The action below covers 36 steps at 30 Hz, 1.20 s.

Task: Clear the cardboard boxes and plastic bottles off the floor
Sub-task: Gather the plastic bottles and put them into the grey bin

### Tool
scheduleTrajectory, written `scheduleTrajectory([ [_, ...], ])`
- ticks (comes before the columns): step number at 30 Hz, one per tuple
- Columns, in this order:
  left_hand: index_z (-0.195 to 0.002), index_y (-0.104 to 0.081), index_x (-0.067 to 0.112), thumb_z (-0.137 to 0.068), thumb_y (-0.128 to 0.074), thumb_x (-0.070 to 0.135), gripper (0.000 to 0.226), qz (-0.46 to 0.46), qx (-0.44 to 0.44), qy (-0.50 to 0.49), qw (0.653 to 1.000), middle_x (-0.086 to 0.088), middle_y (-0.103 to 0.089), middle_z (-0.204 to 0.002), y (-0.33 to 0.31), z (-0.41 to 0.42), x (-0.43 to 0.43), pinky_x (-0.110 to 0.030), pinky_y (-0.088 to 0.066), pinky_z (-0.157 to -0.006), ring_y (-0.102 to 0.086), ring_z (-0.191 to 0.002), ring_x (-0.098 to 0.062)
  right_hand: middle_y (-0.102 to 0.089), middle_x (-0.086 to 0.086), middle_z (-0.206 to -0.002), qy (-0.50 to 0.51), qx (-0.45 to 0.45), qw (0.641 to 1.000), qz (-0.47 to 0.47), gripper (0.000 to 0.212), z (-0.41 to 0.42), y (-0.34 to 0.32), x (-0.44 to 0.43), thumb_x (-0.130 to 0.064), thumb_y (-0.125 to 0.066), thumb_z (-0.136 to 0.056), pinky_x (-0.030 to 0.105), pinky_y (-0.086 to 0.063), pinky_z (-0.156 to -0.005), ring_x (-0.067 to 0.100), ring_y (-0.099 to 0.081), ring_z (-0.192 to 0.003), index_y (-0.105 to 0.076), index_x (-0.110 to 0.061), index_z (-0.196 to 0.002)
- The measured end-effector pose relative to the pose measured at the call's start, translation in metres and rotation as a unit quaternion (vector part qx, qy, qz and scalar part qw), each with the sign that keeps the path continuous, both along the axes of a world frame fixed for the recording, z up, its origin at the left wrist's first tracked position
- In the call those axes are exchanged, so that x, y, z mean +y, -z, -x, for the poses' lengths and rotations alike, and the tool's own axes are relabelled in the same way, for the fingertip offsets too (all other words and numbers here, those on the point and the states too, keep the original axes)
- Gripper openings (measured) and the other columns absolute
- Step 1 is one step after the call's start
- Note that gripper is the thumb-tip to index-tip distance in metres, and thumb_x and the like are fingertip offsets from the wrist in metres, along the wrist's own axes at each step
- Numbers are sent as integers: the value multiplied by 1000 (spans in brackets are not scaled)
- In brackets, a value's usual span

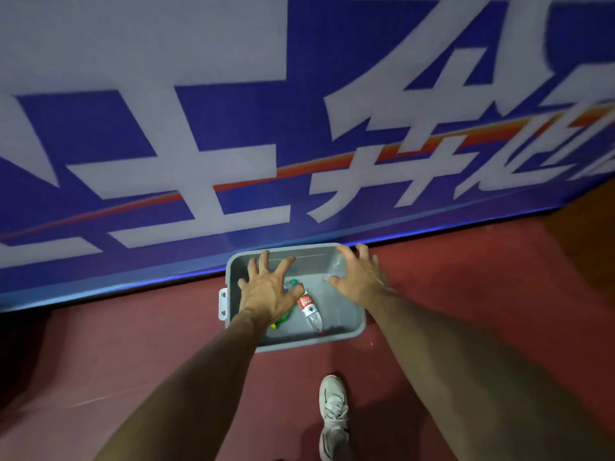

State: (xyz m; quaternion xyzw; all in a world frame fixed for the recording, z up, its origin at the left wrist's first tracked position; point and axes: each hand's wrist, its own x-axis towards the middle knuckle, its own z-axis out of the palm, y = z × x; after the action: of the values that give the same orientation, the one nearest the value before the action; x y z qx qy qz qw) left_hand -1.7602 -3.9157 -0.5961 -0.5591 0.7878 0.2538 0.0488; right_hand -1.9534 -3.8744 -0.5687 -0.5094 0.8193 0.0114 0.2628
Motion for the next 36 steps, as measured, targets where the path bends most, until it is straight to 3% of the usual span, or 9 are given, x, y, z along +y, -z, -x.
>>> scheduleTrajectory([
  [5, -154, -20, 44, -93, -47, 63, 69, 22, 19, 72, 997, -11, -2, -166, -72, 13, 18, -63, -24, -116, -2, -152, -38, -22, 3, -156, 69, 45, 997, 8, 64, -3, -79, 57, -49, -61, -89, 48, -36, -104, 35, -30, -136, -35, -41, -146],
  [10, -152, -25, 44, -92, -46, 63, 66, 34, 27, 152, 987, -10, -5, -166, -124, 37, 50, -61, -24, -114, -3, -151, -37, -23, 1, -157, 158, 68, 985, -1, 69, -3, -130, 124, -53, -62, -87, 50, -37, -104, 33, -31, -137, -31, -45, -148],
  [18, -152, -27, 45, -92, -53, 58, 67, 30, 57, 266, 962, -10, -6, -166, -169, 95, 116, -62, -20, -115, -3, -151, -36, -21, 7, -159, 282, 81, 956, 4, 76, 18, -166, 235, -52, -62, -89, 60, -32, -109, 37, -27, -142, -24, -40, -154],
  [23, -150, -31, 46, -89, -55, 59, 67, 42, 80, 336, 937, -10, -15, -164, -184, 129, 184, -54, -20, -117, -12, -149, -33, -15, 7, -162, 354, 80, 932, 8, 75, 26, -176, 320, -53, -61, -89, 60, -32, -111, 38, -25, -143, -24, -40, -154],
  [31, -144, -42, 40, -88, -58, 57, 61, 68, 104, 469, 874, -10, -33, -151, -202, 171, 352, -51, -32, -109, -31, -139, -30, -22, 6, -156, 486, 78, 871, 5, 78, 9, -186, 513, -42, -69, -86, 57, -36, -106, 36, -30, -139, -27, -40, -152],
  [36, -145, -40, 43, -88, -56, 56, 60, 70, 97, 571, 812, -10, -28, -156, -218, 166, 502, -49, -31, -110, -28, -142, -30, -24, 7, -154, 576, 83, 813, 15, 72, -32, -195, 660, -45, -65, -89, 56, -35, -106, 37, -30, -138, -28, -39, -151],
])
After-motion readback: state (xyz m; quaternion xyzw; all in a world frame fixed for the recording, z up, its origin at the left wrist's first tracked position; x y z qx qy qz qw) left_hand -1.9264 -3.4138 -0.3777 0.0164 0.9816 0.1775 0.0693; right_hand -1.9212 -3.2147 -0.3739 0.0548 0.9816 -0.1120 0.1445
